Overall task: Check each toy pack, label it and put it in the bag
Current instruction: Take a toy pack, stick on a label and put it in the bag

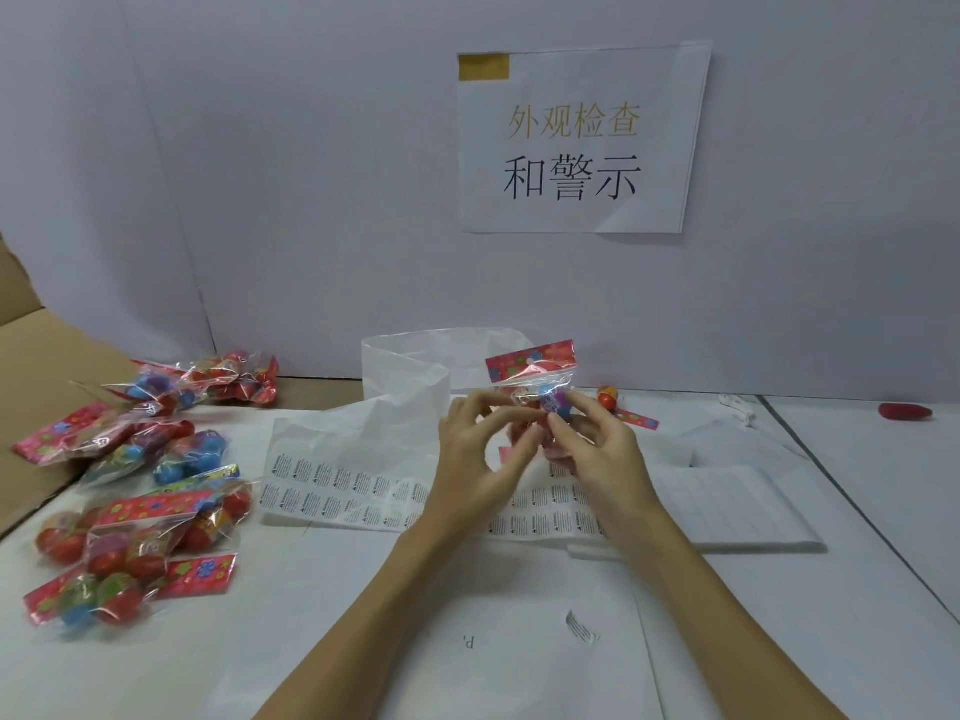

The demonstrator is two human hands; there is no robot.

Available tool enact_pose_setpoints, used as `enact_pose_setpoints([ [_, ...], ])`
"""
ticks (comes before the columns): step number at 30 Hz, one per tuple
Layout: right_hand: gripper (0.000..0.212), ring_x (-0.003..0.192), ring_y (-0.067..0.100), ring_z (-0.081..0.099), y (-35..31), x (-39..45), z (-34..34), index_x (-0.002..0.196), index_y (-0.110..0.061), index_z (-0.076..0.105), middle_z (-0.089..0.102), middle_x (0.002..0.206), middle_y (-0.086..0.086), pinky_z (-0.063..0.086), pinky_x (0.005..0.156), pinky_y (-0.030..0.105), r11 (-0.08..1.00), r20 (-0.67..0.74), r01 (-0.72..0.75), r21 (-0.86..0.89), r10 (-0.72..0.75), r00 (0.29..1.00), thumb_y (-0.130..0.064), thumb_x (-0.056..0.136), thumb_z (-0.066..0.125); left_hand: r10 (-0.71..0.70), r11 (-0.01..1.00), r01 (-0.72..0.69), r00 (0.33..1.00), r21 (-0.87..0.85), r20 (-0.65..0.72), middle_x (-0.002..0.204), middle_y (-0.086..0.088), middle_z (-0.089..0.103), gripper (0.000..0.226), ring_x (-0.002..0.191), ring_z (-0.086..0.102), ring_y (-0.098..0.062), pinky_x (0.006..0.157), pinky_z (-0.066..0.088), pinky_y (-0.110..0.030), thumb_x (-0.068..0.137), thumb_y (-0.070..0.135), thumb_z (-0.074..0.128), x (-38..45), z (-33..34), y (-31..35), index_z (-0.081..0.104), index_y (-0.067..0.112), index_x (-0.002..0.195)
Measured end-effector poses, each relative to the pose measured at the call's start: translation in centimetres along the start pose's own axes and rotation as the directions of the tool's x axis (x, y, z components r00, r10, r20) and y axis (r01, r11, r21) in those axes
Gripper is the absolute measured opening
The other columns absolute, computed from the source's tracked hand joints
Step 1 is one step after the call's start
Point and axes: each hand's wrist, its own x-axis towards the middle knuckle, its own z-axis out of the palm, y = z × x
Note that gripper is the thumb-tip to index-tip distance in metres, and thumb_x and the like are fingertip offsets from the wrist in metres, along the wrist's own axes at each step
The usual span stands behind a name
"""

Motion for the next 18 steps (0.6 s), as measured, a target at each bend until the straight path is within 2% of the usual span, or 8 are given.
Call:
enact_pose_setpoints([
  [3, 0.028, 0.097, 0.014, 0.076, -0.2, 0.0, -0.4, 0.127, -0.027, 0.069, 0.078, 0.110, 0.000, 0.061, 0.080, 0.027, 0.990, 0.037, 0.041, -0.132, -0.036, 0.999, -0.020, 0.100, 0.069, -0.219, 0.958, 0.185, 0.966, -0.219, -0.141, 0.129, 0.006, 0.049, 0.047, 0.120, 0.055, -0.011, 0.096, 0.051, -0.026, 0.091, 0.041, 0.077, 0.8, -0.5, 0.3, 0.057, 0.029, 0.132],
  [5, 0.023, 0.098, 0.011, 0.075, -0.5, -0.3, -0.2, 0.121, -0.030, 0.072, 0.078, 0.109, -0.006, 0.060, 0.079, 0.023, 0.974, 0.123, 0.096, -0.207, -0.072, 0.990, -0.023, 0.099, 0.070, -0.396, 0.869, 0.338, 0.913, -0.361, -0.098, 0.134, 0.006, 0.051, 0.069, 0.118, 0.058, -0.006, 0.086, 0.052, -0.014, 0.082, 0.050, 0.078, 1.2, -0.9, 0.5, 0.047, 0.032, 0.141],
  [6, 0.022, 0.097, 0.012, 0.075, -0.6, -0.4, -0.1, 0.120, -0.031, 0.074, 0.078, 0.107, -0.006, 0.059, 0.078, 0.023, 0.969, 0.174, 0.107, -0.222, -0.068, 0.982, -0.023, 0.100, 0.069, -0.444, 0.843, 0.388, 0.893, -0.373, -0.075, 0.134, 0.007, 0.054, 0.071, 0.117, 0.059, -0.006, 0.083, 0.052, -0.010, 0.080, 0.051, 0.077, 1.3, -1.1, 0.5, 0.049, 0.032, 0.142],
  [9, 0.020, 0.097, 0.017, 0.076, -0.7, -0.6, 0.0, 0.119, -0.026, 0.075, 0.079, 0.105, -0.003, 0.063, 0.082, 0.029, 0.964, 0.273, 0.113, -0.243, -0.043, 0.961, -0.023, 0.101, 0.067, -0.468, 0.830, 0.421, 0.883, -0.367, -0.044, 0.110, 0.008, 0.072, 0.036, 0.104, 0.069, -0.009, 0.085, 0.060, -0.022, 0.087, 0.044, 0.079, 1.5, -1.6, -0.3, 0.072, 0.029, 0.118],
  [11, 0.020, 0.092, 0.018, 0.077, -0.7, -0.6, 0.0, 0.118, -0.023, 0.076, 0.080, 0.104, 0.001, 0.064, 0.078, 0.031, 0.969, 0.283, 0.084, -0.233, -0.015, 0.959, -0.027, 0.102, 0.065, -0.494, 0.770, 0.426, 0.869, -0.475, -0.021, 0.091, 0.002, 0.077, 0.014, 0.089, 0.073, -0.015, 0.078, 0.063, -0.030, 0.091, 0.037, 0.078, 1.5, -1.9, -0.7, 0.078, 0.024, 0.098],
  [14, 0.027, 0.092, 0.019, 0.078, -0.8, -0.5, 0.2, 0.122, -0.020, 0.075, 0.080, 0.104, 0.003, 0.064, 0.077, 0.029, 0.971, 0.266, 0.043, -0.235, 0.022, 0.964, -0.032, 0.104, 0.059, -0.530, 0.731, 0.425, 0.847, -0.534, -0.052, 0.083, -0.001, 0.077, 0.012, 0.072, 0.069, -0.009, 0.068, 0.059, -0.024, 0.093, 0.036, 0.076, 1.7, -2.3, -1.0, 0.077, 0.024, 0.089],
  [16, 0.029, 0.096, 0.018, 0.077, -0.6, -0.4, 0.3, 0.123, -0.020, 0.074, 0.080, 0.103, 0.001, 0.063, 0.083, 0.030, 0.977, 0.279, 0.025, -0.213, 0.036, 0.960, -0.033, 0.105, 0.056, -0.518, 0.756, 0.392, 0.848, -0.524, -0.113, 0.083, 0.001, 0.077, 0.010, 0.073, 0.070, -0.009, 0.068, 0.061, -0.025, 0.091, 0.037, 0.076, 1.7, -2.2, -1.0, 0.077, 0.028, 0.088],
  [18, 0.027, 0.098, 0.018, 0.077, -0.4, -0.4, 0.3, 0.121, -0.027, 0.075, 0.081, 0.103, -0.001, 0.062, 0.085, 0.029, 0.983, 0.273, 0.013, -0.183, 0.038, 0.961, -0.037, 0.104, 0.056, -0.461, 0.836, 0.346, 0.864, -0.425, -0.203, 0.085, 0.009, 0.076, 0.010, 0.081, 0.072, -0.009, 0.072, 0.063, -0.026, 0.091, 0.040, 0.076, 1.6, -2.1, -0.9, 0.074, 0.031, 0.093],
])
